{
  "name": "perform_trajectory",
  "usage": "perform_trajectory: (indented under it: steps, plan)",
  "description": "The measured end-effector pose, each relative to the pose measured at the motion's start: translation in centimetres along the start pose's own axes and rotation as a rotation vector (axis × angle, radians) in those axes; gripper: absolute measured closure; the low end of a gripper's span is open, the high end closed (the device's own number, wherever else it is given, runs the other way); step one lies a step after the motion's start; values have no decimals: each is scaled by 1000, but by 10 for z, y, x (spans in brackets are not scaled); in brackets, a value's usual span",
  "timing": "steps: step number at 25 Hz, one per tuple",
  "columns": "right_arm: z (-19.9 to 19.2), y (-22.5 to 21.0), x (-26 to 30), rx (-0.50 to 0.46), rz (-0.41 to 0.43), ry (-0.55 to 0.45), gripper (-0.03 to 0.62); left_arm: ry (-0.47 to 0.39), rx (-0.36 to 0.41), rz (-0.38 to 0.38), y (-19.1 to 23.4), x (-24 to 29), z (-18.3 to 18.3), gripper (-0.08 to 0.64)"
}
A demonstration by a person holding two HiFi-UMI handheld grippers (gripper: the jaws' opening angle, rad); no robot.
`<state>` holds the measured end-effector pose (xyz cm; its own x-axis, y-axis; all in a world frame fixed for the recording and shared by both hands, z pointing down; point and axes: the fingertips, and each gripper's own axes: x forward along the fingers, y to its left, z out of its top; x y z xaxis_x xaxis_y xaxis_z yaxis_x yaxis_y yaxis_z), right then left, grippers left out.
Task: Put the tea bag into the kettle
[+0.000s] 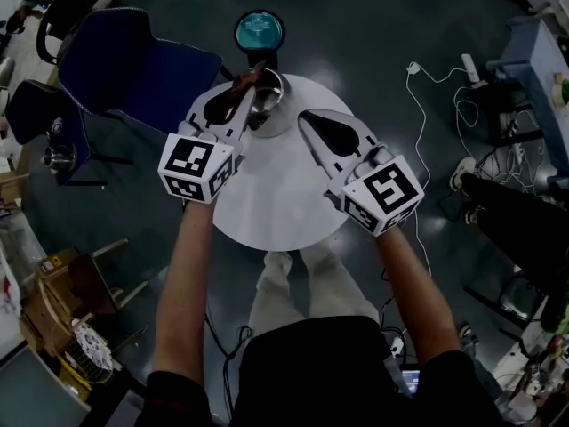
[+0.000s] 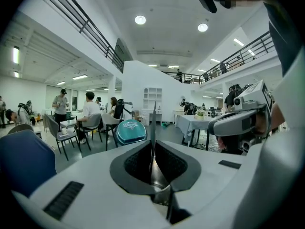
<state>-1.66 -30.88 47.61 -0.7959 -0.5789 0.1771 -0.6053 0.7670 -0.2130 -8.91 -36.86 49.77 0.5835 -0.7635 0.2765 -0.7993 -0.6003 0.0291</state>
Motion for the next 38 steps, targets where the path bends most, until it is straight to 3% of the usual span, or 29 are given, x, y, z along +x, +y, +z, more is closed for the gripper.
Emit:
perform_trajectory:
  steps: [24, 29, 38]
  plan:
    - [-40, -14, 0, 65, -26, 54, 575, 25, 40, -3, 4, 33, -29, 522]
    - [-38, -11, 2, 66, -20, 52, 575, 32, 31, -16, 1, 32, -30, 465]
    - [-44, -10, 1, 76, -22, 64, 575, 21, 41, 5, 5, 22, -23, 465]
